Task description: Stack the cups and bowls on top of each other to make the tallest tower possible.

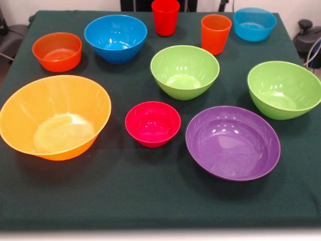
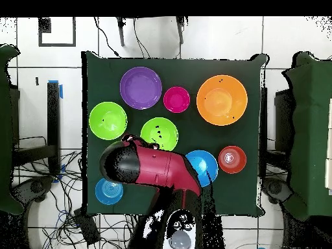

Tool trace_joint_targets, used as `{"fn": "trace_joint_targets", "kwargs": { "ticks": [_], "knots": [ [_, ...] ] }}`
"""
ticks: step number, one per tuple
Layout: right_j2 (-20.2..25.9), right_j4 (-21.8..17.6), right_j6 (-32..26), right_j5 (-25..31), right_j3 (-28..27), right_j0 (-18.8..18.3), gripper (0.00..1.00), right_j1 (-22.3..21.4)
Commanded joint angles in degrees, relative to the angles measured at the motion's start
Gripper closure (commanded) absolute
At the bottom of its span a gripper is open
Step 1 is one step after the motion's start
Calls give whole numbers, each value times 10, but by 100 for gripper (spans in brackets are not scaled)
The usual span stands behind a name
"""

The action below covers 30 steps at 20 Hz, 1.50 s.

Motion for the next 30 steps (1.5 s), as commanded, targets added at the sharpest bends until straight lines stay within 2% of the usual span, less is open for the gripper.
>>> {"fn": "trace_joint_targets", "kwargs": {
  "ticks": [1,8,17,24,30],
  "knots": [
    [28,19,123,-44,31,23,0,42],
    [21,35,133,-52,18,40,0,62],
    [24,51,130,-110,10,46,0,109],
    [42,57,107,-136,13,24,0,131],
    [33,63,110,-133,10,33,0,135]
  ]
}}
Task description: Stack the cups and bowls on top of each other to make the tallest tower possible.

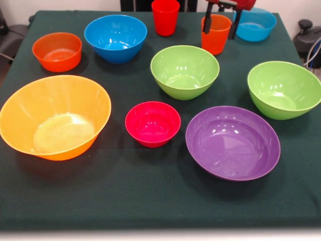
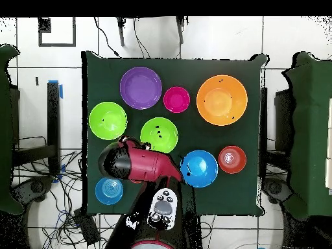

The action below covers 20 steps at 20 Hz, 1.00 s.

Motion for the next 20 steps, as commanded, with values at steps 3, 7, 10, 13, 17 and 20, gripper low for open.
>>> {"fn": "trace_joint_targets", "kwargs": {
  "ticks": [3,7,10,13,17,20],
  "knots": [
    [33,23,113,-16,10,3,0,26],
    [23,29,121,-2,11,17,0,18],
    [26,30,116,-1,15,13,0,13],
    [28,28,114,-4,23,11,0,8],
    [28,30,115,3,31,13,0,-1],
    [27,29,112,10,32,12,0,-8]
  ]
}}
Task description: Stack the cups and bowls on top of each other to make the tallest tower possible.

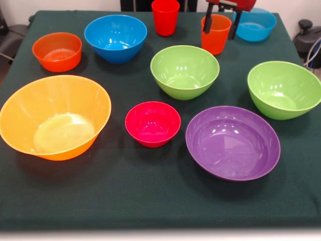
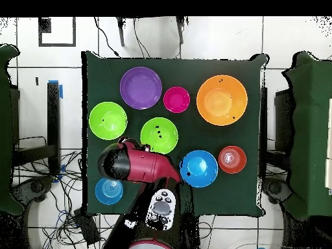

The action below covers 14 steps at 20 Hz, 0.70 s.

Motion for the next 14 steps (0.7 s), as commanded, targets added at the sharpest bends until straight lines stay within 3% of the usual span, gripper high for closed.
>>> {"fn": "trace_joint_targets", "kwargs": {
  "ticks": [1,7,14],
  "knots": [
    [31,22,112,11,28,5,0,-10],
    [19,27,119,38,35,21,0,-34],
    [26,44,132,14,49,32,0,-28]
  ]
}}
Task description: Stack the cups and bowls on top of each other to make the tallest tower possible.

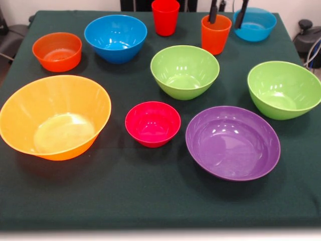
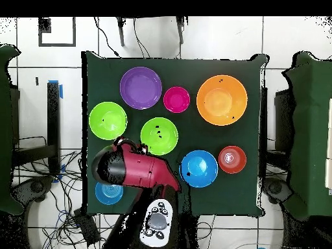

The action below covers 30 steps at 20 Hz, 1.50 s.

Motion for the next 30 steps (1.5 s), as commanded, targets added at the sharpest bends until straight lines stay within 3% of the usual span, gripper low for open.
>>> {"fn": "trace_joint_targets", "kwargs": {
  "ticks": [1,3,13,16,19,23,30],
  "knots": [
    [30,34,140,8,37,26,0,8],
    [20,40,148,1,38,42,0,11],
    [37,49,141,-40,45,32,0,34],
    [45,45,140,-37,53,23,0,29],
    [45,35,126,-16,75,8,0,-4],
    [72,28,125,-52,96,-15,0,1],
    [67,44,169,-98,112,18,0,22]
  ]
}}
